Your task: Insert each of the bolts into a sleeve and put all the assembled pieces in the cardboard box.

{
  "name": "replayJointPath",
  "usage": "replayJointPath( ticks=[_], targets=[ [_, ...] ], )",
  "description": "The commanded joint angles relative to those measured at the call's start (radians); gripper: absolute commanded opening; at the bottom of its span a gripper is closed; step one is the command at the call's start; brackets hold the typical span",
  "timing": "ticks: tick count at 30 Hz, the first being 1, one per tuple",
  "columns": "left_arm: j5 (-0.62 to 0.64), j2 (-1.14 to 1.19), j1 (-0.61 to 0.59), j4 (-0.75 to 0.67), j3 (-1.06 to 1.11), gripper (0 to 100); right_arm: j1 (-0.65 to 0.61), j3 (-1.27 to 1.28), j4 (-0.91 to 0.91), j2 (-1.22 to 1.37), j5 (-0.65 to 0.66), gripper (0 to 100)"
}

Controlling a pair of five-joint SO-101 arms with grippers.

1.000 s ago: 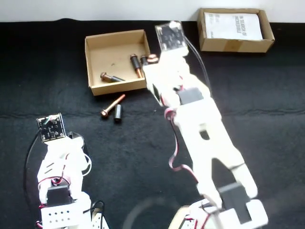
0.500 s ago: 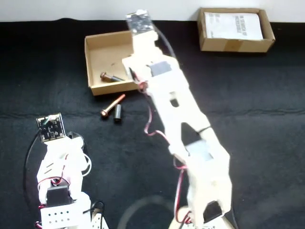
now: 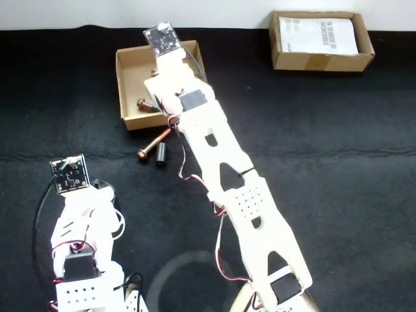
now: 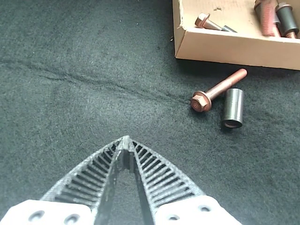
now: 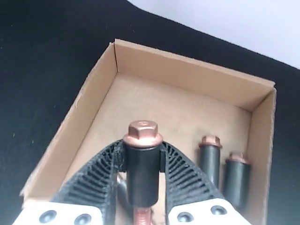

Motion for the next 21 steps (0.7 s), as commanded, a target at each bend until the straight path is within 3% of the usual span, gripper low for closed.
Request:
replayJointPath(
  ticks=[1, 8, 13, 19, 21],
  targets=[
    [-0.008, -0.004, 0.007, 0.003, 0.019, 1, 0.001, -0.094, -0.062, 0.015, 0.011, 1.2],
    [-0.008, -0.002, 0.007, 0.003, 0.019, 1, -0.005, -0.088, -0.094, 0.033, 0.130, 1.2],
    [-0.008, -0.002, 0.007, 0.003, 0.019, 1, -0.001, -0.099, -0.124, 0.071, 0.143, 1.6],
    [-0.008, -0.002, 0.007, 0.003, 0.019, 1, -0.002, -0.101, -0.101, 0.074, 0.143, 22.5],
    [-0.008, -0.002, 0.007, 0.003, 0.019, 1, -0.005, -0.102, -0.087, 0.073, 0.143, 25.4]
  ],
)
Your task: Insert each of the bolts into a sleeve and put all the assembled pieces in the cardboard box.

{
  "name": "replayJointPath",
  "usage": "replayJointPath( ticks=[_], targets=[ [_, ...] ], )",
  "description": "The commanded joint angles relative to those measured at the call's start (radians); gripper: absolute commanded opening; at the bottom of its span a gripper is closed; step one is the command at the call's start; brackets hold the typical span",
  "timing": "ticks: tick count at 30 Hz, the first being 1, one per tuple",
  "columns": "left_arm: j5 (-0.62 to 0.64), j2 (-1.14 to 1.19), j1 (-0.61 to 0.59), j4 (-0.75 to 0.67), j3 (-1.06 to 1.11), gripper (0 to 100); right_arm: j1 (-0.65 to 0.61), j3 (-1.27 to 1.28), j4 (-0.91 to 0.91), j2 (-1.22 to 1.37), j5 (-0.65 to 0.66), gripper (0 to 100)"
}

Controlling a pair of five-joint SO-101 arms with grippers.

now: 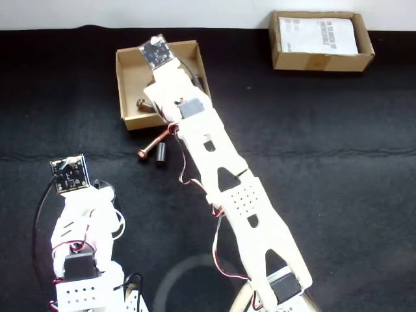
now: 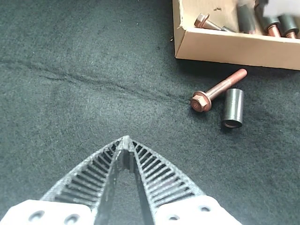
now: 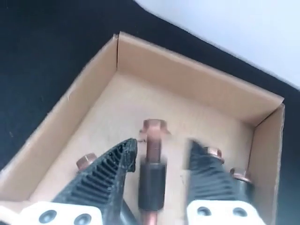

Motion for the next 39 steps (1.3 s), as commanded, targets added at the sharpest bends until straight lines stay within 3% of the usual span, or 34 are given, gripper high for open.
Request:
replayJointPath(
  ticks=[1, 7, 24, 32, 39],
  targets=[
    [-0.008, -0.002, 0.007, 0.003, 0.019, 1, -0.005, -0.061, 0.021, -0.031, 0.012, 25.3],
    [-0.009, -0.002, 0.007, 0.003, 0.019, 1, -0.005, -0.061, 0.199, -0.150, 0.012, 25.3],
    [-0.009, -0.002, 0.007, 0.003, 0.019, 1, -0.147, -0.061, 1.026, -0.504, -0.023, 25.3],
    [-0.009, -0.002, 0.010, 0.005, 0.019, 1, -0.163, -0.047, 1.053, -0.507, -0.287, 25.3],
    [-0.009, -0.002, 0.010, 0.006, 0.019, 1, -0.148, -0.047, 1.053, -0.354, -0.419, 25.2]
  ],
)
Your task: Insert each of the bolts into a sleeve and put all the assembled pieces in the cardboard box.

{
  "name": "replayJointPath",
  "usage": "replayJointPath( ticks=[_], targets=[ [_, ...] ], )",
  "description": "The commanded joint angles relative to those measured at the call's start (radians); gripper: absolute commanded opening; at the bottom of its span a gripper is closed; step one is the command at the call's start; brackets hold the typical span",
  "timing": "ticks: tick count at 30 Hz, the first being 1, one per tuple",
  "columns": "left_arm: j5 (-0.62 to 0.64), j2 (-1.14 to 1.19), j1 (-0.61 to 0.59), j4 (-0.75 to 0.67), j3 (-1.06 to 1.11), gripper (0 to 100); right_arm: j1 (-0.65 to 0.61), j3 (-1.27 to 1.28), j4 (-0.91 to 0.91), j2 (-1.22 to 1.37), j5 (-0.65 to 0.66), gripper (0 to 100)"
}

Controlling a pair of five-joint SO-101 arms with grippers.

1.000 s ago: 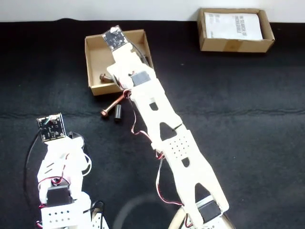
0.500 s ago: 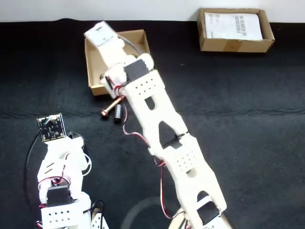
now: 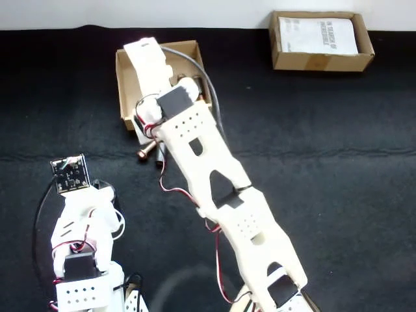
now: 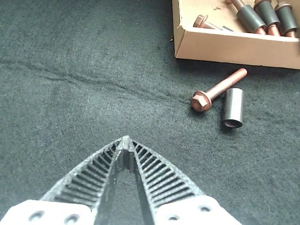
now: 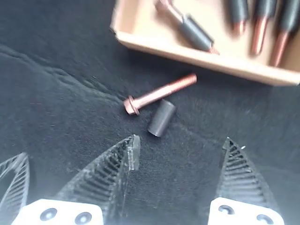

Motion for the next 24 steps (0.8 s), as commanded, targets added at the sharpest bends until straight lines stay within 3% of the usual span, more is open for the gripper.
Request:
replayJointPath(
  ticks=[1, 11, 24],
  targets=[
    [-0.005, -0.002, 0.010, 0.005, 0.019, 1, 0.010, -0.036, 0.015, 0.054, -0.041, 25.2],
    [-0.005, -0.002, 0.012, 0.005, 0.019, 1, 0.012, -0.047, 0.004, 0.188, -0.057, 25.2],
    [-0.005, -0.001, 0.013, 0.005, 0.019, 4, 0.007, -0.039, -0.142, 0.234, -0.064, 25.2]
  ],
)
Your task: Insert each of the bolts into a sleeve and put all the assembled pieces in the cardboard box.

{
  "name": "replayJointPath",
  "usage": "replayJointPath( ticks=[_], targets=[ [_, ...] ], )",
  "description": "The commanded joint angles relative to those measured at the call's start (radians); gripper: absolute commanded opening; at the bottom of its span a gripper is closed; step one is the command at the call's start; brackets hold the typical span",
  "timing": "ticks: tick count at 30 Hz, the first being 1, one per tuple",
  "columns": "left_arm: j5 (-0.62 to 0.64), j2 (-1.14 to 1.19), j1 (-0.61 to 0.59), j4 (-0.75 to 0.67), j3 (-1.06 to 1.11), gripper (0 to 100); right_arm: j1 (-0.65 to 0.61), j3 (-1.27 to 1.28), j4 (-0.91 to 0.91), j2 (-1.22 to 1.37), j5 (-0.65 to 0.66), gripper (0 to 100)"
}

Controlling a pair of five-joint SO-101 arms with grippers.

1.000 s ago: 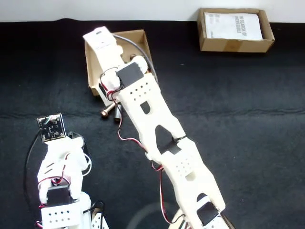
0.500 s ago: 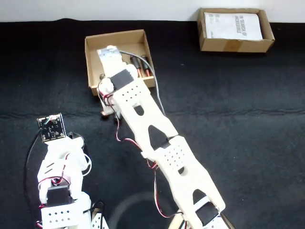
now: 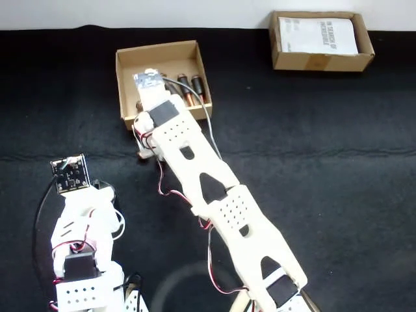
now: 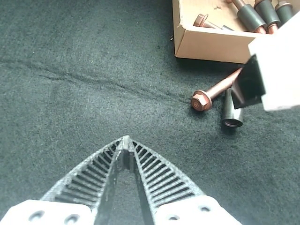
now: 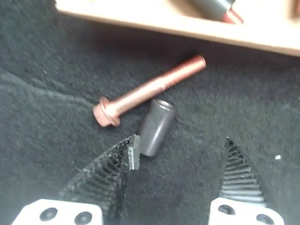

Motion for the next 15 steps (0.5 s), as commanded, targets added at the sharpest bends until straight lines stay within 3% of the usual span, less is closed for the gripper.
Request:
replayJointPath(
  ticks=[1, 5, 15],
  targets=[
    [-0.003, -0.001, 0.013, 0.005, 0.019, 6, 0.007, -0.039, -0.030, -0.010, -0.009, 25.2],
    [0.000, -0.001, 0.008, 0.006, 0.019, 10, 0.005, -0.044, -0.036, 0.008, -0.032, 25.2],
    [0.000, -0.001, 0.008, 0.006, 0.019, 10, -0.008, -0.047, -0.058, 0.104, -0.037, 25.2]
  ],
)
